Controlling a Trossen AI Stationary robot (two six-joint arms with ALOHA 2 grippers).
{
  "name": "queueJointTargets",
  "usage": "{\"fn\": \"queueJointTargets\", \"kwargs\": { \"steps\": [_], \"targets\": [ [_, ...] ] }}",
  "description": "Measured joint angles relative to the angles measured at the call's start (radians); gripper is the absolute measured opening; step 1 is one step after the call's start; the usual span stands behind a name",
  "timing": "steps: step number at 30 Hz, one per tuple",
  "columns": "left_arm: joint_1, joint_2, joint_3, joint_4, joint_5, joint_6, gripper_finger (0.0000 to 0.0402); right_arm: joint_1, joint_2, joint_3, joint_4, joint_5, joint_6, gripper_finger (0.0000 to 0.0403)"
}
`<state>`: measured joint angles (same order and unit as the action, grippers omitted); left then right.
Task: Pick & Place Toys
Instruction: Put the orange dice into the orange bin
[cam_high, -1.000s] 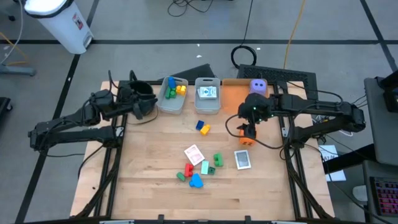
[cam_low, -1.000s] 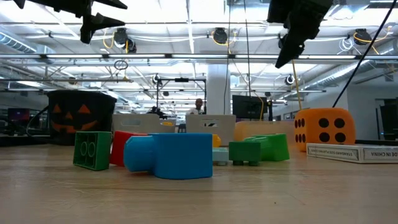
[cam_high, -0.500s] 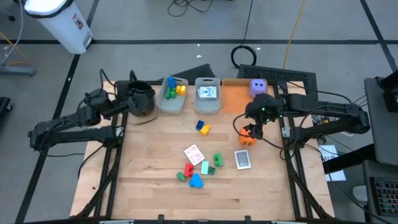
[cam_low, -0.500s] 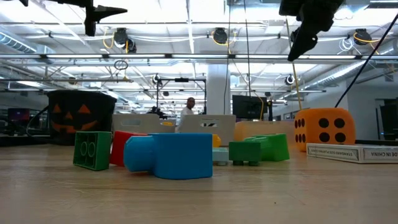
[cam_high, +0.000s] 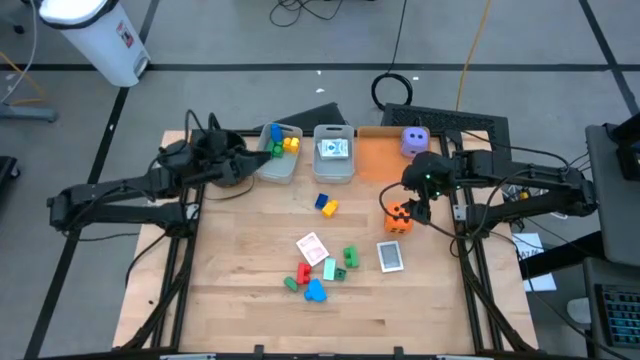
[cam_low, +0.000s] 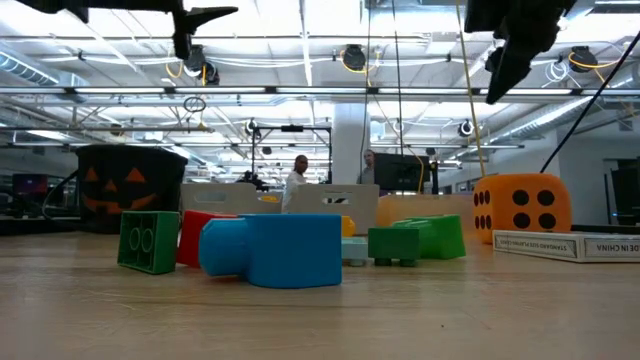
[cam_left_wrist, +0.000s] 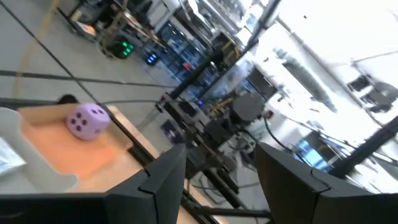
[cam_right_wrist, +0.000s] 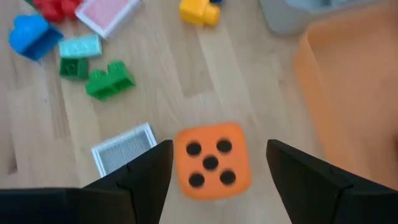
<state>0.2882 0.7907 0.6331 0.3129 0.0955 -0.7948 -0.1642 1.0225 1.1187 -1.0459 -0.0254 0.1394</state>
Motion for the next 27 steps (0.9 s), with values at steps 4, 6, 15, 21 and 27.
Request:
{"fn": "queueJointTargets", "kwargs": {
  "steps": [4, 6, 15, 21, 27],
  "targets": [
    [-0.031, 0.057, 0.000, 0.064, 0.001, 0.003, 0.0198, 0.000, 0.000, 0.000, -0.051, -0.001, 0.001, 0.0285],
    [-0.047, 0.079, 0.000, 0.096, 0.001, 0.005, 0.0198, 0.000, 0.000, 0.000, -0.059, -0.001, -0.004, 0.0312],
    [-0.091, 0.141, 0.000, 0.176, 0.001, 0.003, 0.0198, 0.000, 0.015, -0.002, -0.056, 0.000, -0.065, 0.0389],
    [-0.107, 0.141, 0.000, 0.179, -0.014, 0.007, 0.0198, 0.000, 0.048, -0.071, -0.009, -0.001, -0.073, 0.0397],
    [-0.117, 0.141, 0.000, 0.179, -0.018, 0.010, 0.0198, 0.000, 0.063, -0.176, 0.038, -0.001, -0.073, 0.0399]
  ]
}}
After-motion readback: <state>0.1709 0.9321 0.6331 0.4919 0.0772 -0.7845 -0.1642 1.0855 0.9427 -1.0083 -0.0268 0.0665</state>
